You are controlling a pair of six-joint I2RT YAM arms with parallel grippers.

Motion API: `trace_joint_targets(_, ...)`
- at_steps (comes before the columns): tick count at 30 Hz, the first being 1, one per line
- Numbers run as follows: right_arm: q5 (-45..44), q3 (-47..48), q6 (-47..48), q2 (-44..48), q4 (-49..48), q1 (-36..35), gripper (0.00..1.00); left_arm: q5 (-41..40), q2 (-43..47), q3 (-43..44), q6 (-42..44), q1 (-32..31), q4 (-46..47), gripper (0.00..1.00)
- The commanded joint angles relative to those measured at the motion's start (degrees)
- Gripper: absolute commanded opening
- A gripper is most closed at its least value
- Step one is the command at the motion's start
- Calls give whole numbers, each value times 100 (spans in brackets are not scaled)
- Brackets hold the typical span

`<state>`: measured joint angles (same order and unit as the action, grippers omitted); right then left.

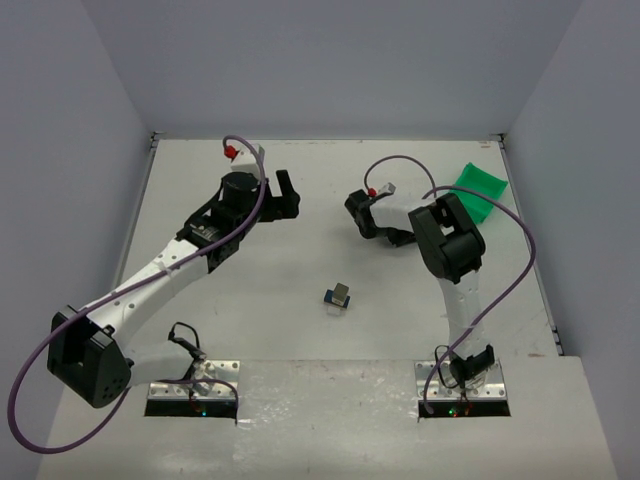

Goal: Build the wood block tower

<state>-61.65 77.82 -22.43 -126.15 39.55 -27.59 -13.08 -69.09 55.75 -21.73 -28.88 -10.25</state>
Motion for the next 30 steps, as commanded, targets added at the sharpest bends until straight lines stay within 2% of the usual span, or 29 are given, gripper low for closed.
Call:
trace_joint_targets(1, -272, 416, -298, -202, 342, -198, 43, -134, 245, 17, -112, 76, 66, 100)
trace_joint_targets(4, -123, 535, -519, -271, 558, -303, 54, -127, 344, 2, -120, 76, 47, 100)
trace_joint_targets(8, 319, 571, -794, -98, 712, -370, 61, -124, 445, -22, -140, 76, 23, 100)
trace_joint_targets(14, 1764, -115, -581, 1260, -303, -318, 77, -119, 484, -57, -191, 76, 32, 100)
trace_joint_targets(18, 2823, -548, -328, 1997, -1003, -54, 97, -107, 476, -110, -200, 75, 35, 100)
trace_joint_targets(19, 3179, -626, -281, 2218, -1109, 27, 99, -107, 484, -126, -199, 68, 59, 100)
trace_joint_targets(24, 4195, -956, 133, 2534, -1607, 743, 99, -115, 436, -185, -197, 76, 147, 100)
trace_joint_targets(28, 5226, -1124, 15, 2597, -1817, 1559, 99, -118, 330, -158, -176, 76, 155, 100)
trace_joint_targets(30, 5400, -1354, -3, 2719, -2004, 1837, 99, -142, 289, -152, -171, 76, 156, 100)
